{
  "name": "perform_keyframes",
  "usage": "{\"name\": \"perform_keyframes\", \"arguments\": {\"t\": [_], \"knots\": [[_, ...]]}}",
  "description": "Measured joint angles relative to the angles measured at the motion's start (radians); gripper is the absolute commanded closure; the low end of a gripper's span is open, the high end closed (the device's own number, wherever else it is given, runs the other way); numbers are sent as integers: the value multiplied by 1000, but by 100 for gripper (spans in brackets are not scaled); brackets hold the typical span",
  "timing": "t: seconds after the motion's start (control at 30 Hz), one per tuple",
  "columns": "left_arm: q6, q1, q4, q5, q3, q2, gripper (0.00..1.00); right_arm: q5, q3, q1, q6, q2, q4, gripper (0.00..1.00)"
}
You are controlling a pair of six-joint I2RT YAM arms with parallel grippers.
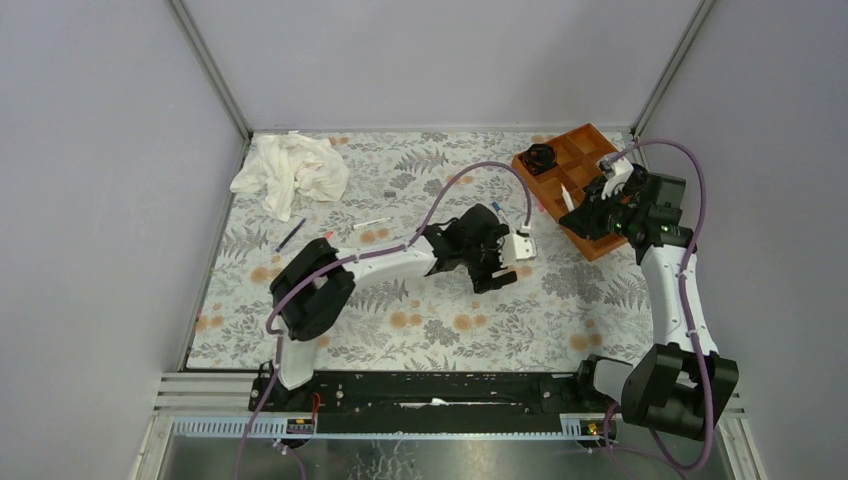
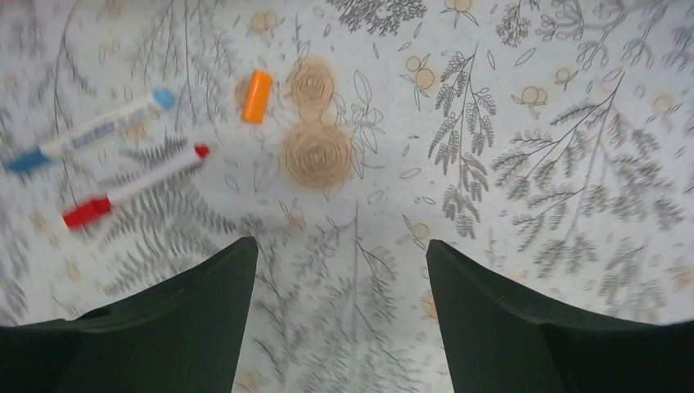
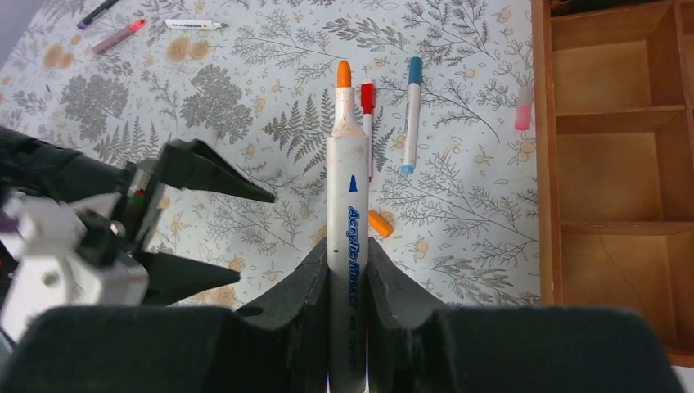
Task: Insert the pens into the pen caps
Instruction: Insert the pen cap onto the pen.
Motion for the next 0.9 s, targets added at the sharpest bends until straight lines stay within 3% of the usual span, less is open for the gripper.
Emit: {"name": "perform_keyframes", "arguments": {"t": [0.13, 0.3, 0.53, 0.9], "knots": [[246, 14, -100, 93, 143, 105, 18, -30, 0, -38, 1, 1, -13, 100], [410, 37, -182, 185, 347, 240, 21, -74, 0, -97, 5, 2, -21, 100], [496, 50, -293, 235, 515, 367, 36, -131, 0, -147, 12, 8, -24, 100], [523, 53, -410, 217, 721, 526, 45, -179, 0, -177, 15, 8, -25, 100]]}}
